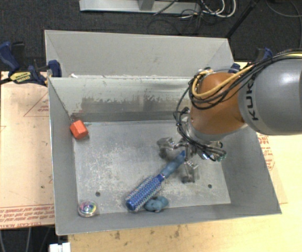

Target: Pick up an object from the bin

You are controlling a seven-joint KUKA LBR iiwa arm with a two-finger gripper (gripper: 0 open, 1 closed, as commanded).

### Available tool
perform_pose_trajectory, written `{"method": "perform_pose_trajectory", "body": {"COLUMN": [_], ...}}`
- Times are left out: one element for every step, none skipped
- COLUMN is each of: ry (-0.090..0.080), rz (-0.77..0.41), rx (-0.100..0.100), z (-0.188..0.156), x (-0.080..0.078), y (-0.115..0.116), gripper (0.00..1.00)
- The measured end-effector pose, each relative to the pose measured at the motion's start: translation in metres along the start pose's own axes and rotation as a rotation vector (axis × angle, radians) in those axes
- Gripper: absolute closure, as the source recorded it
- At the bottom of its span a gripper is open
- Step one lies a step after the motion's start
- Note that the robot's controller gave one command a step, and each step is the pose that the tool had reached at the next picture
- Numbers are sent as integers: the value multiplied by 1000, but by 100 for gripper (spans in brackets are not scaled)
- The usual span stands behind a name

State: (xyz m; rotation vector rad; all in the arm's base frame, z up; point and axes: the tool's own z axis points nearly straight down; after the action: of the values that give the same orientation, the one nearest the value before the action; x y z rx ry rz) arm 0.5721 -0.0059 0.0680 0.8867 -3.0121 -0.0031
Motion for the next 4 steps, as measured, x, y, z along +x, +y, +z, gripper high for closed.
{"method": "perform_pose_trajectory", "body": {"ry": [-4,-13,-5,-1], "rz": [0,-20,-19,-54], "rx": [2,8,3,-2], "z": [-2,-145,-140,-18], "x": [-1,-29,-27,-64], "y": [-1,-8,-7,-9], "gripper": [100,100,0,0]}}
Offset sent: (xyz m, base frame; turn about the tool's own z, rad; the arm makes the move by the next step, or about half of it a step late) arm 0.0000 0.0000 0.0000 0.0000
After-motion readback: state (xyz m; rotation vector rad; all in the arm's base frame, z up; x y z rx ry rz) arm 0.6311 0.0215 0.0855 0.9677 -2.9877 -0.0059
